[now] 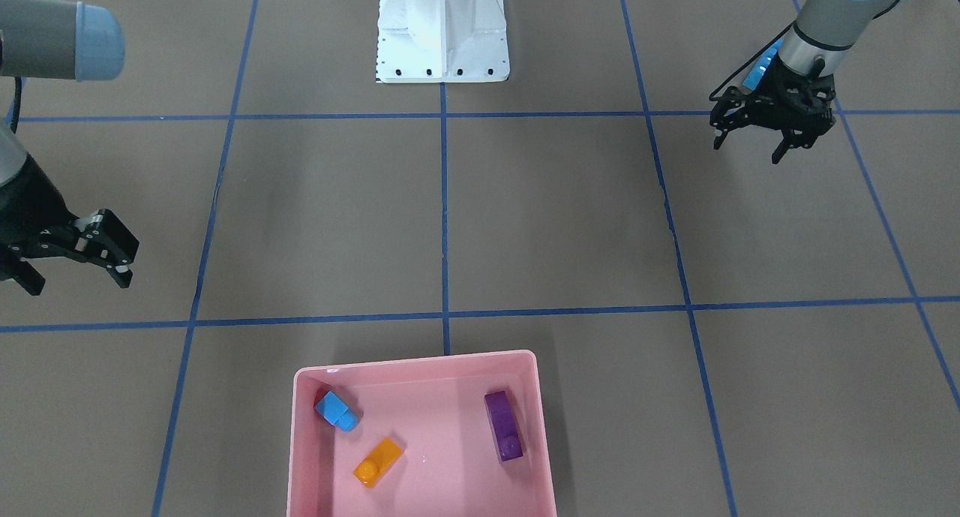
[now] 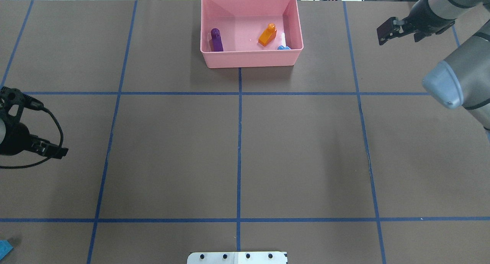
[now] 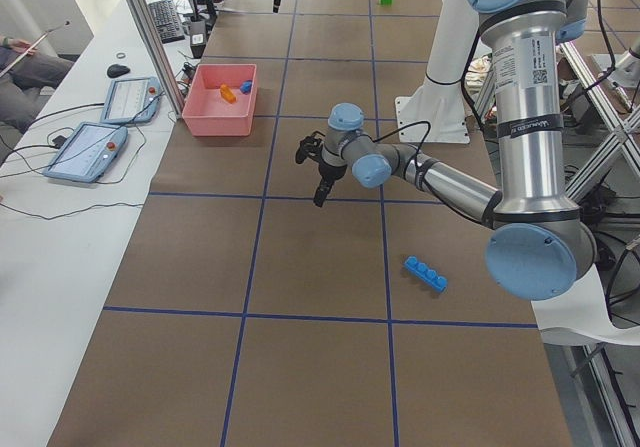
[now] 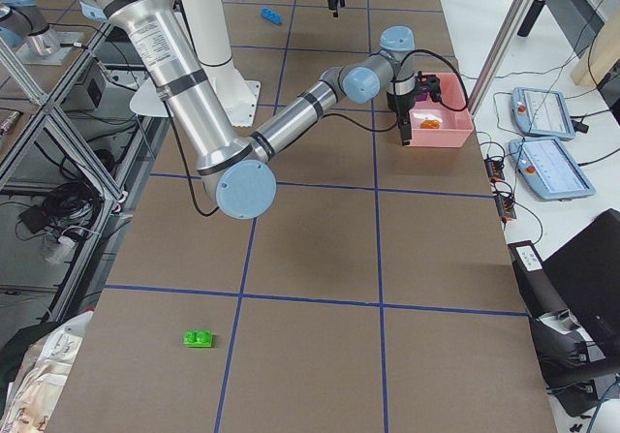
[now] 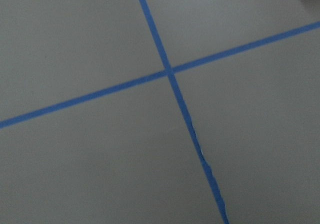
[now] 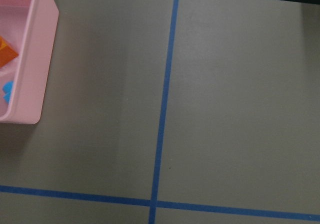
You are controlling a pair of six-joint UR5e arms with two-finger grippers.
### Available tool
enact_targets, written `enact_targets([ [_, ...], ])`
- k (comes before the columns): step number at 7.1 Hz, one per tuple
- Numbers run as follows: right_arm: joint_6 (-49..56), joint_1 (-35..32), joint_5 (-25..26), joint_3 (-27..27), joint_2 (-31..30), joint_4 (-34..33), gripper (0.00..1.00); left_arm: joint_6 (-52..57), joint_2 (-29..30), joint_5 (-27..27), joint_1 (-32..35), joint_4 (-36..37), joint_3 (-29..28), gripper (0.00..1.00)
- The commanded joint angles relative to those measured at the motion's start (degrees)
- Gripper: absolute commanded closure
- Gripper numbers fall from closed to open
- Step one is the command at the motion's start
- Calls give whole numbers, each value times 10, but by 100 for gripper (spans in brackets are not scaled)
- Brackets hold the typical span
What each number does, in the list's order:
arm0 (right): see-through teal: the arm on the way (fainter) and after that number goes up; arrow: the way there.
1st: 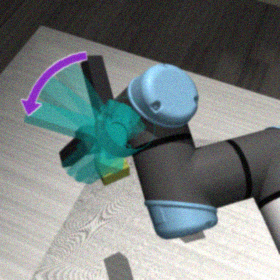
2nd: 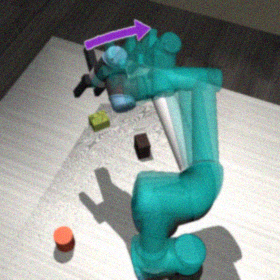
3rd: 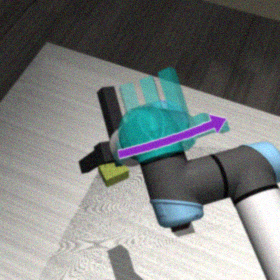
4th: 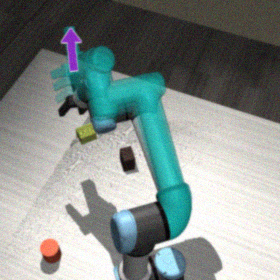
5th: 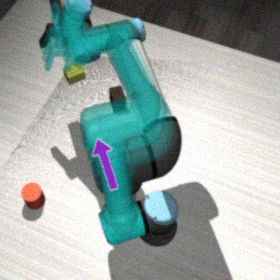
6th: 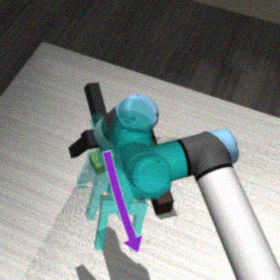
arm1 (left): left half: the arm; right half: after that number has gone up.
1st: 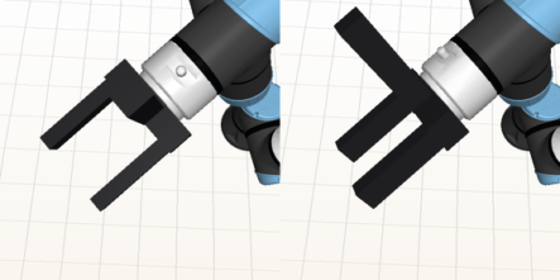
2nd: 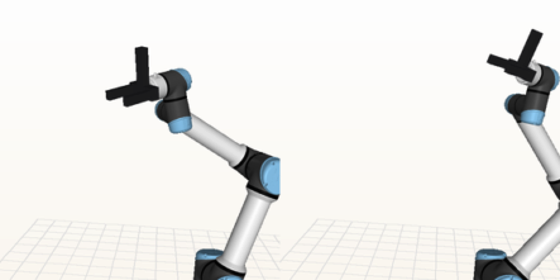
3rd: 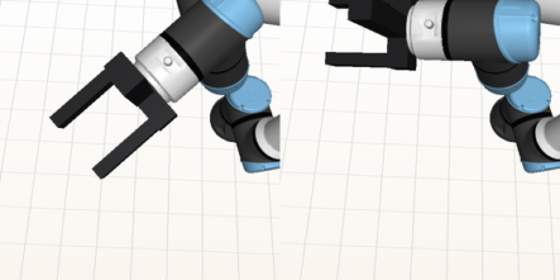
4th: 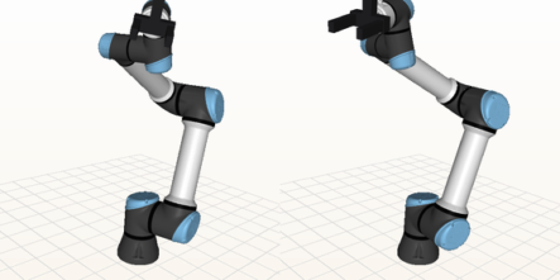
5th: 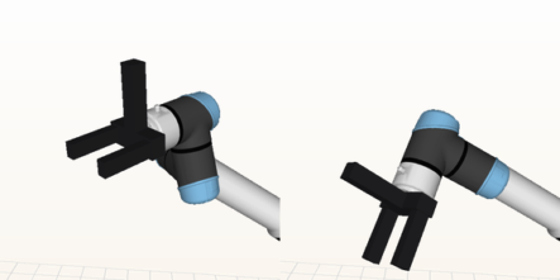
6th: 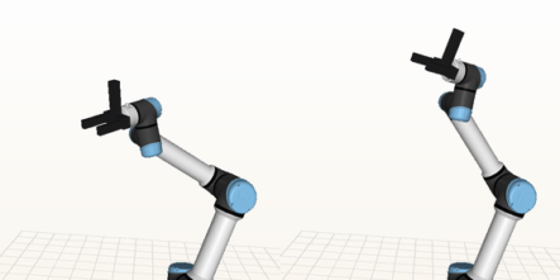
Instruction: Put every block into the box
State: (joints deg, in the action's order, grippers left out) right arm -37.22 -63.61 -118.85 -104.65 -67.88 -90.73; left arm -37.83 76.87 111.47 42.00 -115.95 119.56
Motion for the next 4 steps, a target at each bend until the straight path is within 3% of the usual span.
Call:
enact_targets([
  [1, 31, -40, -43, -27, -46, -6, 0, 8, -120, -5, -82, -106, 2, 0],
  [4, 58, -55, -54, -74, -103, -5, 0, 2, -223, -15, -165, -118, -4, 0],
])
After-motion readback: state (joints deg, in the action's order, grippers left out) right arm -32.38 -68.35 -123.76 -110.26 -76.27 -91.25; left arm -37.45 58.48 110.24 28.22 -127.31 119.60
